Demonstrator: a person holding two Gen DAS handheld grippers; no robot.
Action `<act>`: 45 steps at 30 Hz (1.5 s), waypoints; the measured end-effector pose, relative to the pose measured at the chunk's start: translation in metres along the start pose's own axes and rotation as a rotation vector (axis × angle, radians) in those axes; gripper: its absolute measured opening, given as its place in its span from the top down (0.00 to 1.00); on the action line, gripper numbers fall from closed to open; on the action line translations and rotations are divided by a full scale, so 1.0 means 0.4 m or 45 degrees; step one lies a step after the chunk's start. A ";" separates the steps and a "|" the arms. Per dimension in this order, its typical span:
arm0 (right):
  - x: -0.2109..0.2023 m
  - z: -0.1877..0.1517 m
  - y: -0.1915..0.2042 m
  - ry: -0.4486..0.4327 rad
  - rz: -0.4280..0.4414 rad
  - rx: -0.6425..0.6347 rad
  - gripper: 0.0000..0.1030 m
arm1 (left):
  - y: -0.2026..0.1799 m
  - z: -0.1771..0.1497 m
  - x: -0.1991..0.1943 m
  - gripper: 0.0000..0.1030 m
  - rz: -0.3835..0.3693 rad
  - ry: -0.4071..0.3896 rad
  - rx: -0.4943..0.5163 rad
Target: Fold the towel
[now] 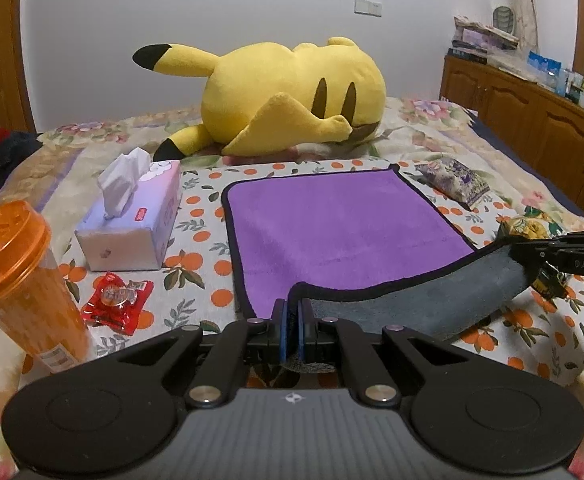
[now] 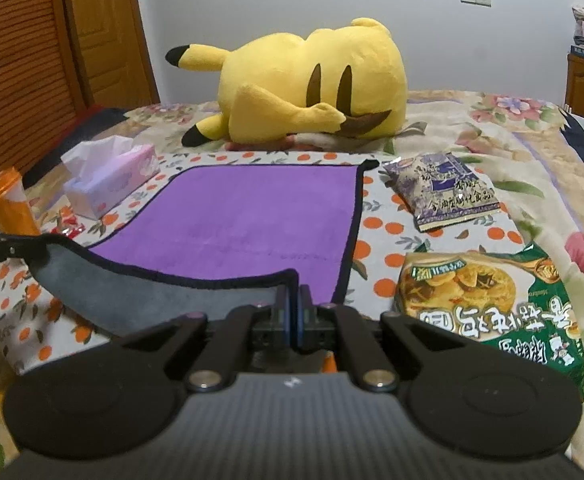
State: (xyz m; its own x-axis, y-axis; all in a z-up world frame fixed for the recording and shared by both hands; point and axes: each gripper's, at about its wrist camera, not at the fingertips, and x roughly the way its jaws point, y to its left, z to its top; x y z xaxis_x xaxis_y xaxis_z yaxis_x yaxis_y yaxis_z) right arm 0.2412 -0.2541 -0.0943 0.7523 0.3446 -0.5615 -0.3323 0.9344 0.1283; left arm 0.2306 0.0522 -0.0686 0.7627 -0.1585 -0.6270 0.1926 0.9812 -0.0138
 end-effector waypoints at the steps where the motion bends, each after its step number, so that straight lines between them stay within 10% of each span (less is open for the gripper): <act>1: -0.001 0.003 0.000 -0.008 -0.001 -0.004 0.96 | 0.001 0.002 0.002 0.94 0.001 -0.002 -0.002; 45: 0.074 0.079 -0.006 -0.070 -0.008 -0.168 0.96 | 0.052 0.095 0.108 0.95 -0.001 -0.009 -0.008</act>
State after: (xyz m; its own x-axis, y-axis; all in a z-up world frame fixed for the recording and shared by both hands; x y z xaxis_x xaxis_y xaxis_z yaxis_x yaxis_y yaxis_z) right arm 0.2822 -0.2433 -0.0851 0.7835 0.3467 -0.5156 -0.3969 0.9178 0.0141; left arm 0.2911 0.0614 -0.0663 0.7667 -0.1601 -0.6218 0.1892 0.9817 -0.0195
